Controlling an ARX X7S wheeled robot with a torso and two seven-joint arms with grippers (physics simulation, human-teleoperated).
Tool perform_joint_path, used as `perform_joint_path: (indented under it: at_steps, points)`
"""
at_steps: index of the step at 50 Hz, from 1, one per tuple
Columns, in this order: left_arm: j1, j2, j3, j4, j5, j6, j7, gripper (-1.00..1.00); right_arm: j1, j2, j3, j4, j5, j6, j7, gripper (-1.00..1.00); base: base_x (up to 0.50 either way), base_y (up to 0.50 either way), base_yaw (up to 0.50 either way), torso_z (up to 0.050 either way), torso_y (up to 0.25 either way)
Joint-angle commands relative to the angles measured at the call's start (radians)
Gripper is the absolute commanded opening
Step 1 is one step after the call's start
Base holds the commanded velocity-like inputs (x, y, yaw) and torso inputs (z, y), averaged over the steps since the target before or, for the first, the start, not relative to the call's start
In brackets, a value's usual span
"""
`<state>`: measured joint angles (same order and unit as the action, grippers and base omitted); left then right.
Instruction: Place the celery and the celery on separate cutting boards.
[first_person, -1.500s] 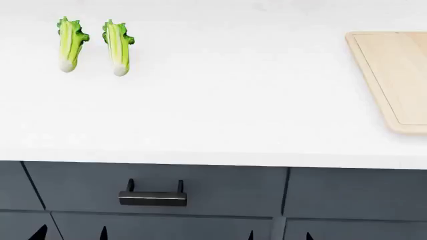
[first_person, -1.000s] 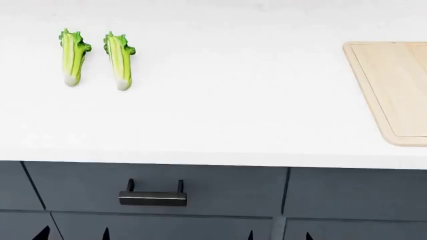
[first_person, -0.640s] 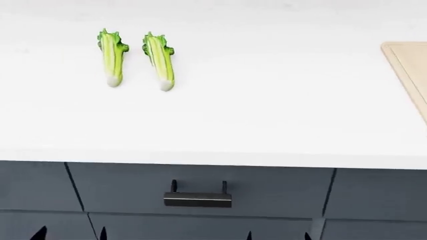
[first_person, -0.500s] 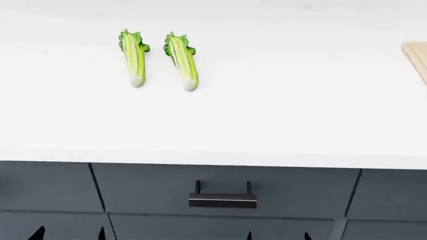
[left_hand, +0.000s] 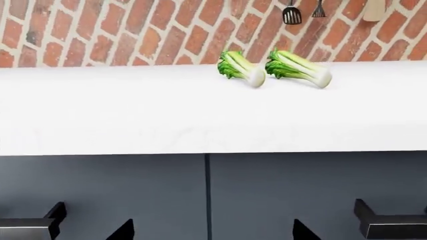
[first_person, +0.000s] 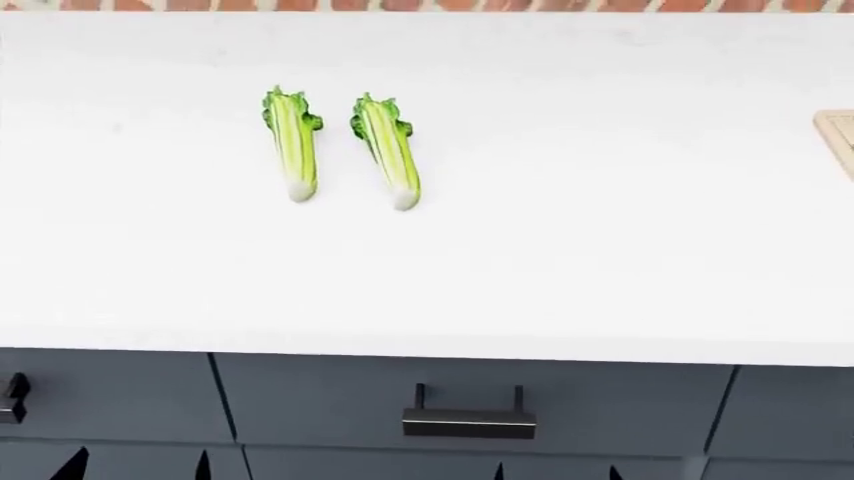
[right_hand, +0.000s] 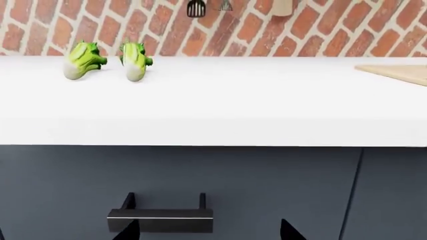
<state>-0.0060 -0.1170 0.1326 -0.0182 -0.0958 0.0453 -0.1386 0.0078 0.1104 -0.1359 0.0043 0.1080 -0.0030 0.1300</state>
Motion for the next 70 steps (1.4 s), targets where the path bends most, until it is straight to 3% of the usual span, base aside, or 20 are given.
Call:
perform_joint_path:
  at_steps: [1,5,7,9,11,13,15,18,21,22,26,35,45,53,70]
  points:
    - [-0.002,-0.009,0.018,-0.003,-0.003,0.013,-0.008,1.00,0.002,0.011,-0.013,0.000,0.010,0.005,0.011,1.00,0.00,0.00,0.00,0.050,0.000]
    - [-0.001,-0.008,0.022,0.009,-0.011,0.001,-0.013,1.00,0.002,0.012,-0.013,-0.007,0.029,0.012,0.008,1.00,0.00,0.00,0.00,0.050,0.000]
    - [-0.007,-0.013,0.034,0.075,-0.015,-0.138,-0.029,1.00,-0.005,0.014,-0.004,-0.068,0.046,0.039,0.019,1.00,0.00,0.00,0.00,0.025,0.000]
    - [0.012,-0.013,0.008,0.219,-0.144,-0.269,0.005,1.00,-0.001,0.028,-0.018,-0.165,0.023,0.110,0.038,1.00,0.00,0.00,0.00,0.000,0.000]
    - [0.001,-0.034,0.042,0.357,-0.116,-0.371,-0.023,1.00,0.027,0.043,-0.014,-0.312,0.056,0.256,0.044,1.00,0.00,0.00,0.00,0.000,0.000]
    - [-0.032,-0.055,0.024,0.507,-0.188,-0.535,-0.029,1.00,0.077,0.063,-0.020,-0.442,0.068,0.410,0.057,1.00,0.00,0.00,0.00,0.000,0.000]
    - [-0.100,-0.072,0.046,0.628,-0.158,-0.709,-0.093,1.00,0.123,0.074,0.004,-0.546,0.122,0.549,0.060,1.00,0.00,0.00,0.00,0.000,0.000]
    - [-0.197,-0.058,-0.049,0.756,-0.306,-0.932,-0.104,1.00,0.208,0.104,0.017,-0.663,0.152,0.720,0.073,1.00,0.00,0.00,0.00,0.000,0.000]
    - [-0.379,-0.076,-0.036,0.740,-0.316,-1.080,-0.131,1.00,0.335,0.095,0.108,-0.676,0.292,0.911,0.034,1.00,0.00,0.00,0.00,0.000,0.000]
    - [-0.436,-0.056,-0.049,0.687,-0.330,-1.103,-0.128,1.00,0.380,0.127,0.064,-0.644,0.244,0.920,0.047,1.00,0.00,0.00,0.00,0.000,0.000]
    - [-0.590,-0.014,-0.055,0.532,-0.327,-1.110,-0.132,1.00,0.513,0.140,0.022,-0.512,0.232,0.947,0.019,1.00,0.00,0.00,0.00,0.000,0.000]
    - [-0.732,0.003,-0.034,0.354,-0.331,-1.114,-0.109,1.00,0.649,0.161,0.002,-0.366,0.246,0.980,-0.033,1.00,0.03,0.00,0.00,0.000,0.000]
    - [-0.693,-0.035,0.006,0.345,-0.315,-1.076,-0.094,1.00,0.610,0.180,0.011,-0.374,0.246,0.961,-0.032,1.00,0.32,0.03,0.00,0.000,0.000]
    - [-0.684,-0.054,-0.035,0.308,-0.322,-1.047,-0.090,1.00,0.611,0.188,-0.008,-0.347,0.238,0.940,-0.042,1.00,0.33,0.03,0.00,0.000,0.000]
    - [-0.647,-0.076,-0.016,0.292,-0.318,-1.001,-0.078,1.00,0.566,0.197,-0.025,-0.315,0.227,0.890,-0.046,1.00,0.44,0.12,0.00,0.000,0.000]
